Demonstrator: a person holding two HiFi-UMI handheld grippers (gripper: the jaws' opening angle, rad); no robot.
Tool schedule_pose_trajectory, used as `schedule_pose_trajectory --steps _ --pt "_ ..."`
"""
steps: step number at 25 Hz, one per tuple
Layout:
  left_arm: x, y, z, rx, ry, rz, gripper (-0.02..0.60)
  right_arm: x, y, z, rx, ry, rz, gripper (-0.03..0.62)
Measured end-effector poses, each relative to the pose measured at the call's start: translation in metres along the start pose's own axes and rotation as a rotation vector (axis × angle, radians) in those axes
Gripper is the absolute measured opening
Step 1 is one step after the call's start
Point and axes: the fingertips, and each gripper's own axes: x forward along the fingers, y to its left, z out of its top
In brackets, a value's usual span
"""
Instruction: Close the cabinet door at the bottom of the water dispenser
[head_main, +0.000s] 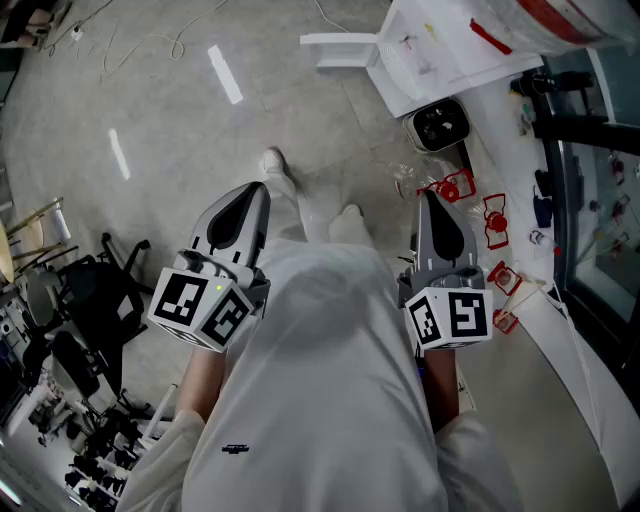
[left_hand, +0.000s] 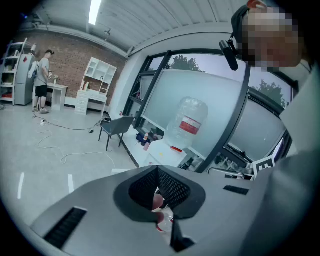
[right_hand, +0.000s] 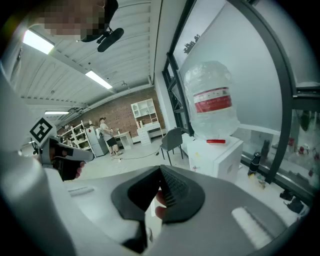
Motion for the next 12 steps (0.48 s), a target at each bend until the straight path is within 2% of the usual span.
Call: schedule_pose_trajectory --steps 4,12 --pt "-0.041 -0.027 -0.024 -0.003 -0.014 -0.024 0.006 -0.053 0.010 -0.020 0.028 -0.002 -0.016 0.009" --pt "-0.106 -0.022 -0.044 -0.019 -0.071 -0.013 0.006 -0.098 0.069 -0.044 -0.056 0.001 0.026 0.010"
